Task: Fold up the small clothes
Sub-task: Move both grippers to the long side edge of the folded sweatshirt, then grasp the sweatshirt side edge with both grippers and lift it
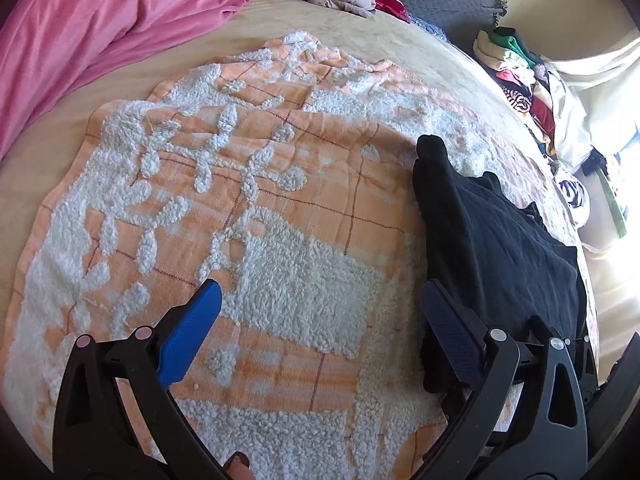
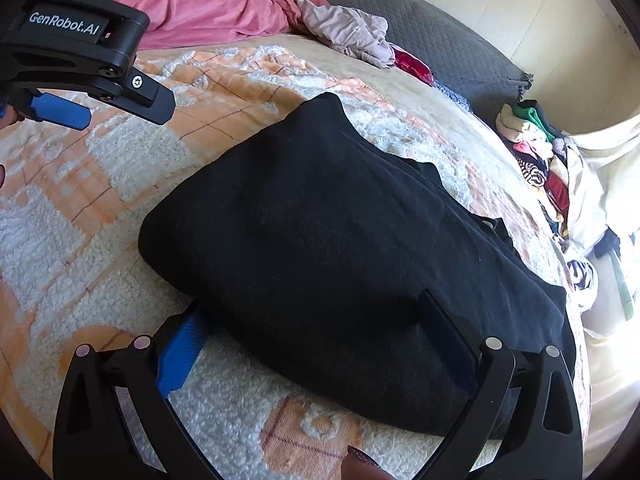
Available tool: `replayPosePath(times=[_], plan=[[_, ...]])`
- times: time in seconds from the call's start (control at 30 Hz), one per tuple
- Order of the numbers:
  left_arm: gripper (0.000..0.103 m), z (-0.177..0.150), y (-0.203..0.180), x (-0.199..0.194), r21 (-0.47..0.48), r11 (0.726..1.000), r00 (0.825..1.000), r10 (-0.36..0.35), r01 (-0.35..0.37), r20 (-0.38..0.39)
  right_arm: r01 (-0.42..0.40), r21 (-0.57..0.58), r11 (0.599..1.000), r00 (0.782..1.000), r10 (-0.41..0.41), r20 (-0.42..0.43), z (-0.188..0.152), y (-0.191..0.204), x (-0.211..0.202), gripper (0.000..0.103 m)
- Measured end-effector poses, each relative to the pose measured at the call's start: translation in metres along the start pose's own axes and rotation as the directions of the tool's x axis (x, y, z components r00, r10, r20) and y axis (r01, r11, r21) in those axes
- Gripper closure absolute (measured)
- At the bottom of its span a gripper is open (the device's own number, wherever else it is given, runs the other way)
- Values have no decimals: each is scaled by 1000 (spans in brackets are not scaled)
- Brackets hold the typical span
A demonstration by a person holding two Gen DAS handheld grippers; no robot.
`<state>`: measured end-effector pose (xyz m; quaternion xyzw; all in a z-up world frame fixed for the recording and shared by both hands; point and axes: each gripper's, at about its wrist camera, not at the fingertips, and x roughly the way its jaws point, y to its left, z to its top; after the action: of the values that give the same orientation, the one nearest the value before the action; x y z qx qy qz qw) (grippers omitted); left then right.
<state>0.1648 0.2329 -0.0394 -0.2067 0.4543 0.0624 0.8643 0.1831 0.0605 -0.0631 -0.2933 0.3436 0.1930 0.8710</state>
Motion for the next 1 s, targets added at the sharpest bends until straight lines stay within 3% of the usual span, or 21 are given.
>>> replayPosePath(times=[0.27, 0.4, 0.43, 0.5, 0.53, 0.6, 0.7, 0.83, 1.0], plan=[[10, 10, -8, 15, -5, 1000, 1000, -12, 12, -9, 9, 10, 1000, 1000, -9, 16, 11, -10, 10, 5], [10, 15, -15, 20, -6, 1000, 1000, -27, 27, -11, 4, 50, 999, 998, -7, 67, 10, -18, 2, 8], [10, 16, -16, 22, -7, 999, 999, -40, 40, -18, -9, 64, 998, 996, 3, 86, 9, -21, -2, 12], [10, 18, -20, 28, -11, 997, 997, -72, 72, -41, -28, 85, 996, 993, 18, 118, 6, -27, -10, 32], [10, 19, -22, 30, -16, 996, 995, -83, 83, -49, -40, 93, 995, 991, 28, 133, 5, -31, -13, 37], [10, 22, -27, 32, -27, 993, 992, -112, 111, -59, -84, 101, 991, 985, 67, 160, 3, -35, -19, 64], [10, 29, -35, 33, -35, 991, 989, -135, 133, -56, -99, 82, 992, 982, 84, 170, 0, -36, -24, 89], [10, 39, -49, 38, -32, 984, 981, -179, 177, -77, -121, 86, 989, 977, 103, 186, -5, -38, -30, 93], [10, 48, -66, 61, -49, 967, 954, -256, 251, -156, -162, 129, 978, 970, 134, 205, -8, -45, -36, 94]])
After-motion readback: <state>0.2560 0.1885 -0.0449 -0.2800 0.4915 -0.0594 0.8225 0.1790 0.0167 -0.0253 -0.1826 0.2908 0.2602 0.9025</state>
